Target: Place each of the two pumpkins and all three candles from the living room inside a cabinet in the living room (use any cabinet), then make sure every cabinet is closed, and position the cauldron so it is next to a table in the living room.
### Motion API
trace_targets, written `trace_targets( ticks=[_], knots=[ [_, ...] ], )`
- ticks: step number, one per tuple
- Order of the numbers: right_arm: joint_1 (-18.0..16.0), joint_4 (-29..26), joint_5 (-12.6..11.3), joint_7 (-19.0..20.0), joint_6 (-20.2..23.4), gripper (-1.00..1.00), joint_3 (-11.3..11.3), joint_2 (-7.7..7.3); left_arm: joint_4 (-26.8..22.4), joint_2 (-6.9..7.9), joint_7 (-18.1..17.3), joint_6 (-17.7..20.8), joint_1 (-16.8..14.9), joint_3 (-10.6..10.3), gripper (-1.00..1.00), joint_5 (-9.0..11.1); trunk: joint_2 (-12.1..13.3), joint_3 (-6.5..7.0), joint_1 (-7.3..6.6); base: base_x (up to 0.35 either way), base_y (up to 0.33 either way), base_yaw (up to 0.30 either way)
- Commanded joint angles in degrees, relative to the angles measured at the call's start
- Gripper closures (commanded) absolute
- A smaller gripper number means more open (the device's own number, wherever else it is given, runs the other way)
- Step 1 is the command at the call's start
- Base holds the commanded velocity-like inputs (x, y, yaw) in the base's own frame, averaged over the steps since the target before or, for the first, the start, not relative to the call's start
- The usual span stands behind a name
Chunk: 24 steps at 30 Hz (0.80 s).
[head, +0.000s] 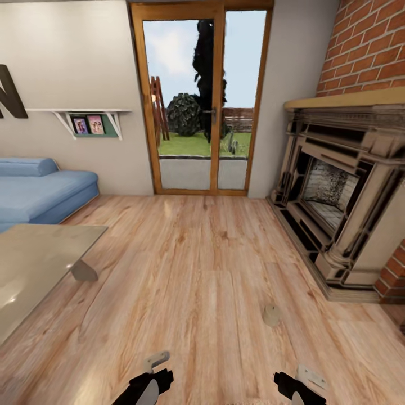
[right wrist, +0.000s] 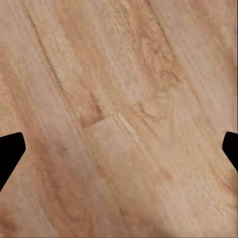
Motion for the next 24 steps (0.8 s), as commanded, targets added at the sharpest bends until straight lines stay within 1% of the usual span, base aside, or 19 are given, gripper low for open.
trace_targets(
  ticks=[1, 16, 20, 24],
  knots=[
    [-0.02, -0.11, -0.51, -0.23, 0.2, -1.0, -0.09, 0.05, -0.13, 0.06, 0.51, 0.16, -0.01, -0.35, -1.0, 0.52, -0.03, -0.06, -0.01, 0.0, 0.0, -0.283],
    [-0.02, -0.09, -0.58, -0.21, 0.32, -1.0, -0.21, 0.0, -0.13, 0.06, 0.51, 0.16, -0.01, -0.32, -1.0, 0.54, -0.03, -0.06, -0.01, 0.0, 0.0, -0.285],
    [-0.02, -0.09, -0.6, -0.21, 0.32, -1.0, -0.88, 0.0, -0.13, 0.06, 0.49, 0.16, -0.01, -0.34, -1.0, 0.55, -0.03, -0.06, -0.01, 0.0, 0.0, -0.286],
    [-0.02, -0.09, -0.64, -0.15, 0.32, -1.0, -1.1, 0.0, -0.13, 0.06, 0.5, 0.16, -0.01, -0.35, -1.0, 0.55, -0.03, -0.06, -0.01, 0.0, 0.0, -0.286]
  ],
)
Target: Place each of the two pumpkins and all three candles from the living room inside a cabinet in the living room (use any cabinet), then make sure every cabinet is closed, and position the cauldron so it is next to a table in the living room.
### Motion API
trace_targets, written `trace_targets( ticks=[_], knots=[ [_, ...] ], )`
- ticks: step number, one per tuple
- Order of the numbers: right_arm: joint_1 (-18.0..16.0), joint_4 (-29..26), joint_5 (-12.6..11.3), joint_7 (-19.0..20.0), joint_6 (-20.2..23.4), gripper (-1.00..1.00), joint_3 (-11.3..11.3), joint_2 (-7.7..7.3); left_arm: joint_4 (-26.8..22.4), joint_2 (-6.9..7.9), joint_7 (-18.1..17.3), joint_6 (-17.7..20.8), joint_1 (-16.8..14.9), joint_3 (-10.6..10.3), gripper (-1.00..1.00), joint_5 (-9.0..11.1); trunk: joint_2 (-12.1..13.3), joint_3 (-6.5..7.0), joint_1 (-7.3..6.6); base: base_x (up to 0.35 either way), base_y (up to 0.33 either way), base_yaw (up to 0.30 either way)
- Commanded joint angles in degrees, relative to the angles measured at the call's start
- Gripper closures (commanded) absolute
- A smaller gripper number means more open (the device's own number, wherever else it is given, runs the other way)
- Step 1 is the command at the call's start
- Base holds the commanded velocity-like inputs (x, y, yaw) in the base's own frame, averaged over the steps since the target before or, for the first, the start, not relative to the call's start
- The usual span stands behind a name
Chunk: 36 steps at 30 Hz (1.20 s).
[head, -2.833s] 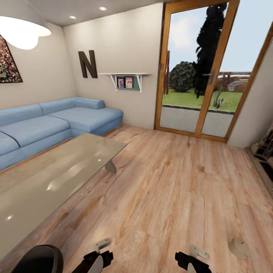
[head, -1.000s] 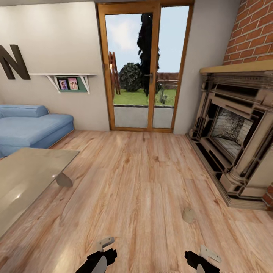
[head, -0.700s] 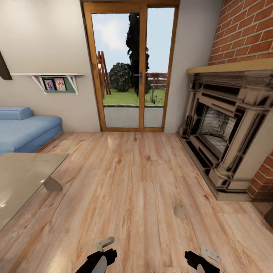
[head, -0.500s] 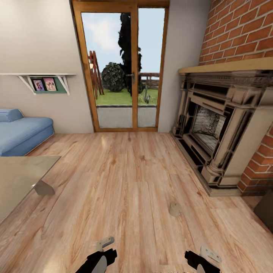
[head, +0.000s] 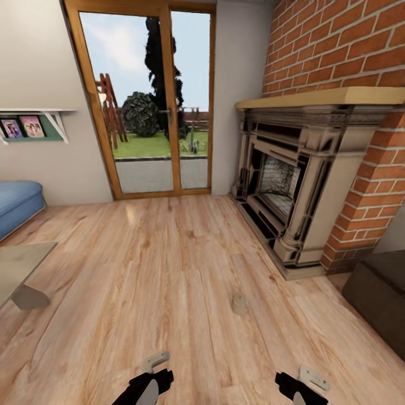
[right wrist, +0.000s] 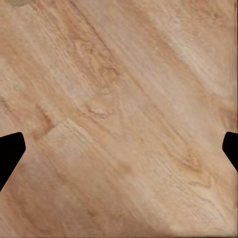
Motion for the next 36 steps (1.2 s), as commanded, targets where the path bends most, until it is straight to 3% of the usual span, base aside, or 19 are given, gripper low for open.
trace_targets(
  ticks=[1, 5, 13, 20, 36],
  knots=[
    [-0.02, -0.12, -0.52, -0.23, 0.21, -1.0, -0.11, 0.04, -0.13, 0.06, 0.52, 0.16, -0.01, -0.35, -1.0, 0.52, -0.03, -0.06, -0.01, 0.0, 0.0, -0.286],
    [-0.02, -0.1, -0.55, -0.17, 0.21, -1.0, -0.14, 0.04, -0.13, 0.06, 0.51, 0.16, -0.01, -0.35, -1.0, 0.52, -0.03, -0.06, -0.01, 0.0, 0.0, -0.286],
    [-0.02, 0.04, -0.42, 3.93, 0.39, -1.0, -0.18, -0.01, -0.13, -0.04, 0.52, 0.16, -0.01, -0.35, -1.0, 0.52, -0.03, -0.06, -0.01, 0.0, 0.0, -0.286],
    [-0.02, 0.06, -0.46, 4.19, 0.38, -1.0, -0.23, 0.02, -0.13, -0.84, 0.52, 0.16, -0.01, -0.35, -1.0, 0.52, -0.03, -0.06, -0.01, 0.0, 0.0, -0.286],
    [-0.02, 0.06, -0.41, 4.26, 0.03, -1.0, -0.5, 0.04, -0.13, -0.91, 0.52, 0.16, -0.01, -0.35, -1.0, 0.52, -0.03, -0.27, -0.01, 0.0, 0.0, -0.24]
  ],
)
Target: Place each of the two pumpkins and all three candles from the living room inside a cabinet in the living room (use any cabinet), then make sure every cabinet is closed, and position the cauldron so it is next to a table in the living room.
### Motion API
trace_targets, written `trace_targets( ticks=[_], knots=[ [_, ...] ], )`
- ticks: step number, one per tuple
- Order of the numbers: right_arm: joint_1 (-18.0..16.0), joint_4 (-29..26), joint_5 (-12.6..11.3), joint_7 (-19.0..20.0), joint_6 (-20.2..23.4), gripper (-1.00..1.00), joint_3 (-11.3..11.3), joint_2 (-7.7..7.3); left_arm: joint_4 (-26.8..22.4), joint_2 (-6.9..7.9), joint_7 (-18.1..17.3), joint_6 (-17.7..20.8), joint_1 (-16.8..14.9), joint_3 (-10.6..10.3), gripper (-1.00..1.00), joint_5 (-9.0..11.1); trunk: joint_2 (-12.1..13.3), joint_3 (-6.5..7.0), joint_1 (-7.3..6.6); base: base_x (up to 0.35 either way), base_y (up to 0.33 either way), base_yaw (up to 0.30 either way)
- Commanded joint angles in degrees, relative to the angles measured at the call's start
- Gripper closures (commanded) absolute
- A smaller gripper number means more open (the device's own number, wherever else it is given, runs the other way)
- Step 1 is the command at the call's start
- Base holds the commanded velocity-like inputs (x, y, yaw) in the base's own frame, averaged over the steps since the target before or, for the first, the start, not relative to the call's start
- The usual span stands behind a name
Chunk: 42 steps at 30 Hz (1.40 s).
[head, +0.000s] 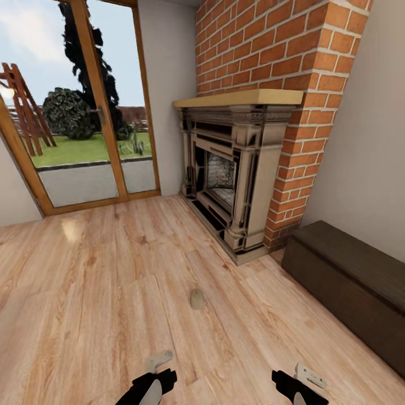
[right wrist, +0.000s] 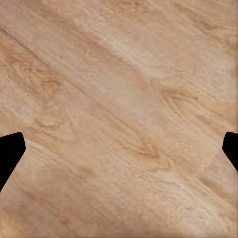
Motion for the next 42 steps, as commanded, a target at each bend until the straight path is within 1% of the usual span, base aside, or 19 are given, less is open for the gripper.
trace_targets(
  ticks=[1, 9, 13, 17, 21, 28, 30, 31, 32, 34, 38, 42],
  knots=[
    [-0.01, -0.13, -0.55, -0.25, 0.2, -1.0, -0.1, 0.04, -0.12, 0.05, 0.51, 0.15, -0.02, -0.35, -1.0, 0.51, -0.03, -0.06, -0.01, 0.0, 0.0, -0.012],
    [-0.01, -0.38, -0.46, -0.25, 0.1, -1.0, -0.04, 0.05, -0.12, 0.05, 0.51, 0.15, -0.02, -0.35, -1.0, 0.44, -0.03, -0.06, -0.01, 0.031, 0.021, -0.001],
    [-0.01, -0.33, -0.52, -0.38, 0.14, -1.0, -0.08, 0.05, -0.12, 0.05, 0.51, -0.05, -0.02, -0.43, -1.0, 0.43, -0.03, -0.06, -0.01, 0.258, 0.169, -0.054],
    [-0.01, -0.08, -0.14, -0.31, -0.25, -1.0, 0.0, 0.05, -0.12, 0.05, 0.43, -1.38, -0.02, -0.44, -1.0, 0.5, -0.03, -0.06, -0.01, 0.289, 0.201, -0.153],
    [-0.01, 1.99, 0.15, -0.3, -2.51, -1.0, 0.0, 0.05, -0.12, 0.03, 0.42, -1.58, -0.02, -0.44, -1.0, 0.51, -0.03, -0.06, -0.01, 0.237, 0.218, -0.023],
    [-0.01, 2.74, -0.34, -0.48, -2.93, -1.0, -0.08, 0.05, -0.12, -0.01, 0.42, -1.61, -0.02, -0.44, -1.0, 0.51, -0.03, -0.06, -0.01, 0.129, 0.041, -0.008],
    [-0.01, 2.76, -0.4, -0.41, -2.78, -1.0, -0.09, 0.05, -0.12, -0.03, 0.42, -1.61, -0.02, -0.98, -1.0, 0.51, -0.03, -0.06, -0.01, 0.033, 0.004, -0.153],
    [-0.01, 2.76, -0.41, -0.38, -2.71, -1.0, -0.09, 0.05, -0.12, 0.0, 0.45, -1.62, -0.02, -1.6, -1.0, 0.51, -0.03, -0.06, -0.01, 0.016, 0.002, -0.217],
    [-0.01, 2.78, -0.43, -0.36, -2.6, -1.0, -0.09, 0.05, -0.12, 0.03, 0.48, -1.68, -0.02, -2.75, -1.0, 0.51, -0.03, -0.06, -0.01, 0.008, 0.001, -0.249],
    [-0.01, 2.77, -0.43, -0.35, -2.49, -1.0, -0.09, 0.05, -0.12, 0.04, 0.54, -1.74, -0.02, -3.86, -1.0, 0.51, -0.03, -0.06, -0.01, 0.004, 0.001, -0.265],
    [-0.01, 2.77, -0.44, -0.31, -2.4, -1.0, -0.09, 0.05, -0.12, 0.05, 0.51, -1.78, -0.02, -4.58, -1.0, 0.51, -0.03, -0.06, -0.01, 0.001, 0.0, -0.278],
    [-0.01, 2.8, -0.51, -0.28, -2.33, -1.0, -0.1, 0.05, -0.12, 0.1, 0.52, -1.78, -0.02, -4.65, -1.0, 0.51, -0.03, -0.06, -0.01, 0.0, 0.0, -0.282]
  ],
)
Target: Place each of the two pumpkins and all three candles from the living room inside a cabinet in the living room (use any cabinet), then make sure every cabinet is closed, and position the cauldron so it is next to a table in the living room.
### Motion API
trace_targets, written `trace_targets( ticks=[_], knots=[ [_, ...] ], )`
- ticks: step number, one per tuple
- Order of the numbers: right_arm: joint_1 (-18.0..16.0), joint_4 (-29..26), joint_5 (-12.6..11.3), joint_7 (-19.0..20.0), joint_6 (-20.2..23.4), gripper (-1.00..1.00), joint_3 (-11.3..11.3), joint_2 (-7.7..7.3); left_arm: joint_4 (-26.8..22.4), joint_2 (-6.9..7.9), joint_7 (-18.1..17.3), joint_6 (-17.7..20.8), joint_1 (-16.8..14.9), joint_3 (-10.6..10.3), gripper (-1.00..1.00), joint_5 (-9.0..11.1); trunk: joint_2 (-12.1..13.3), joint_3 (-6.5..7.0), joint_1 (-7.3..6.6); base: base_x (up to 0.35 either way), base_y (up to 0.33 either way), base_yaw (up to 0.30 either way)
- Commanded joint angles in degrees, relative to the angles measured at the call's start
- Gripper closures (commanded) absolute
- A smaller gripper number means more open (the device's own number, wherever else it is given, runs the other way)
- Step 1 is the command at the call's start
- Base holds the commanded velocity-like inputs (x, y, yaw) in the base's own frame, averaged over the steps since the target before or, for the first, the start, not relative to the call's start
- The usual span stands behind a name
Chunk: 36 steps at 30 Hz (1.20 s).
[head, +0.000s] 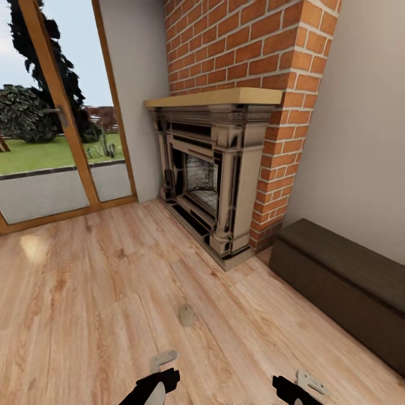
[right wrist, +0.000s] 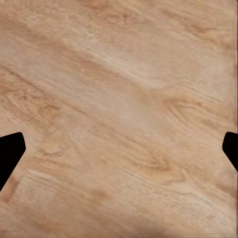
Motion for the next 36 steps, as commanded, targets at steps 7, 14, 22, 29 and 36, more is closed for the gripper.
trace_targets(
  ticks=[7, 14, 22, 29, 36],
  knots=[
    [-0.02, -0.07, -0.62, -0.19, 0.25, -1.0, -0.17, 0.04, -0.13, 0.07, 0.53, 0.17, -0.02, -0.4, -1.0, 0.49, -0.03, -0.06, -0.01, 0.0, 0.0, -0.283],
    [-0.02, -0.06, -0.68, -0.19, 0.25, -1.0, -0.18, 0.04, -0.13, 0.02, 0.5, 0.17, -0.02, -0.43, -1.0, 0.49, -0.03, -0.06, -0.01, 0.0, 0.0, -0.283],
    [-0.02, -0.03, -0.71, -0.19, 0.25, -1.0, -0.19, 0.04, -0.13, 0.02, 0.5, 0.17, -0.02, -0.44, -1.0, 0.49, -0.03, -0.06, -0.01, 0.0, 0.0, -0.283],
    [-0.02, 0.02, -0.72, -0.19, 0.25, -1.0, -0.19, 0.04, -0.13, 0.02, 0.5, 0.17, -0.02, -0.44, -1.0, 0.49, -0.03, -0.06, -0.01, 0.0, 0.0, -0.283],
    [-0.02, 0.02, -0.72, -0.19, 0.26, -1.0, -0.19, 0.04, -0.13, 0.02, 0.51, 0.17, -0.02, -0.44, -1.0, 0.49, -0.03, -0.06, -0.01, 0.0, 0.0, -0.283]
  ],
)
